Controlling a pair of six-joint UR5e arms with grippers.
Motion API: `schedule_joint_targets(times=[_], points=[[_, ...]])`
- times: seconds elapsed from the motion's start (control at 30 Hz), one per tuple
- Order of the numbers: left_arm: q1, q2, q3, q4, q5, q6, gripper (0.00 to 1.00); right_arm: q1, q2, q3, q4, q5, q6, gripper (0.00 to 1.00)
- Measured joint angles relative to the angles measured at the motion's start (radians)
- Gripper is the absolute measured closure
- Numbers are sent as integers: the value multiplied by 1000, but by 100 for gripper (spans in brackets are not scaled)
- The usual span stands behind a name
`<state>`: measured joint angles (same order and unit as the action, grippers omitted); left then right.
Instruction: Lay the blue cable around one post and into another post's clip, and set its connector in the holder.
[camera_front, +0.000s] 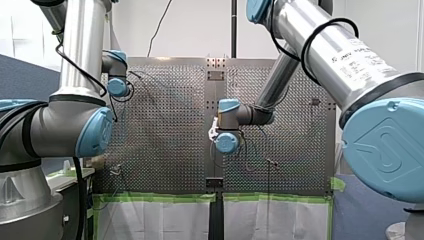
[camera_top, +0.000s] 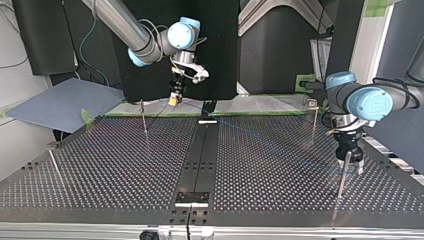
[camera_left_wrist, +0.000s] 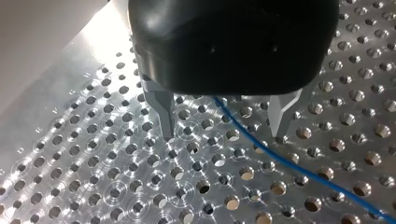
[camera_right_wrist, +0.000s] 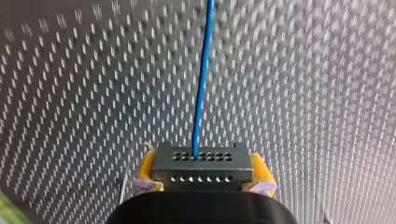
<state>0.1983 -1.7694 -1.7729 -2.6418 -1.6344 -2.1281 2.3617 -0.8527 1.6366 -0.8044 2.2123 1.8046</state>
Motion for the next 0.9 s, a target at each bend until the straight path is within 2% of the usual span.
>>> schedule_joint_targets(times=[0.2, 0.43, 0.7, 0.9], points=[[-1, -1, 0, 0, 0, 1, 0, -23, 1, 53, -53, 53, -20, 100], [-2, 0, 0, 0, 0, 1, 0, -49, 12, 123, -122, 117, -28, 100], [-2, 0, 0, 0, 0, 1, 0, -84, 69, 196, -196, 147, -19, 100], [-2, -1, 0, 1, 0, 1, 0, -126, 82, 249, -247, 139, -26, 100]])
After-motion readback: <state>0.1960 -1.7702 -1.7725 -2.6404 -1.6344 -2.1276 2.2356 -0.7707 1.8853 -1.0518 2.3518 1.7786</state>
